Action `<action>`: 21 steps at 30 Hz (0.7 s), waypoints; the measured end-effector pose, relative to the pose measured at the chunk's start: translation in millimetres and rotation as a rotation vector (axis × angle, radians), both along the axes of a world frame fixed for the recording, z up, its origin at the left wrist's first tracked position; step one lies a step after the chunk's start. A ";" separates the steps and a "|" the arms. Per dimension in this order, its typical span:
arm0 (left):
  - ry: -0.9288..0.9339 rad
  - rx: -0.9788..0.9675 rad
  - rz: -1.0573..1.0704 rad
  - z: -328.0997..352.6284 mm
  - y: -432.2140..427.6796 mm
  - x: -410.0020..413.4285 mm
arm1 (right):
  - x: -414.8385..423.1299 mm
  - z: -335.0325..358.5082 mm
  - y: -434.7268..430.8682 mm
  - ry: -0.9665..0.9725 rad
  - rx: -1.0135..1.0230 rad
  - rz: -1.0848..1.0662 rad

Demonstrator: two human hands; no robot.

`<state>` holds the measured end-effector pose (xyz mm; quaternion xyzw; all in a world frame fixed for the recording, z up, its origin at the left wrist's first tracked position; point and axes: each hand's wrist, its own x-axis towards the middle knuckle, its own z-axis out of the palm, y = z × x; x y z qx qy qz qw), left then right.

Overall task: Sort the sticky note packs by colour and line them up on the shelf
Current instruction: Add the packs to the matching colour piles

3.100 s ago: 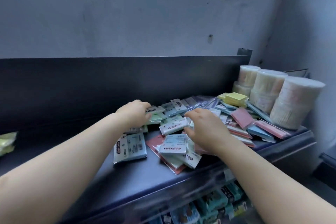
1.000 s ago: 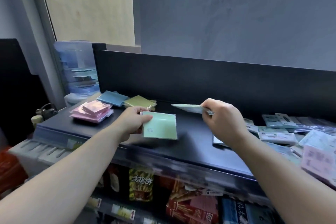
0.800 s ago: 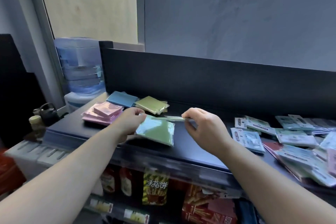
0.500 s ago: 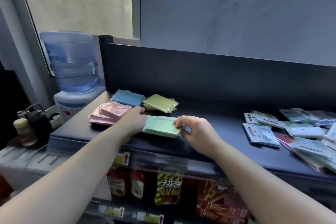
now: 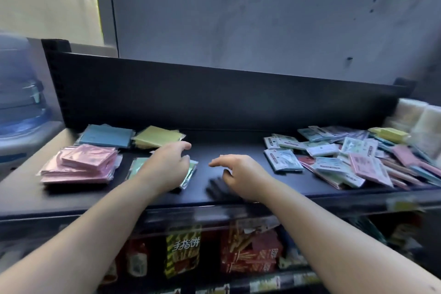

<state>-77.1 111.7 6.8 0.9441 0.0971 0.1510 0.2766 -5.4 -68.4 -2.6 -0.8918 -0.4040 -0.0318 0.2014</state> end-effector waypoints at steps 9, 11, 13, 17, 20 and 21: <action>-0.005 0.201 -0.156 4.8 -89.5 56.0 | 32.2 13.7 -116.0 0.032 0.002 -0.280; 0.006 0.233 -0.178 5.6 -113.9 70.2 | 40.6 14.0 -141.9 0.041 0.010 -0.317; 0.020 0.260 -0.192 6.2 -138.7 86.3 | 48.5 15.7 -167.6 0.062 0.033 -0.335; 0.077 0.308 -0.213 8.0 -186.4 123.5 | 69.1 21.7 -219.5 0.044 0.035 -0.346; 0.141 0.335 -0.202 9.1 -215.3 152.4 | 89.8 25.6 -256.9 0.025 0.025 -0.360; 0.160 0.333 -0.191 8.6 -223.3 161.8 | 96.3 27.3 -268.7 0.020 0.023 -0.363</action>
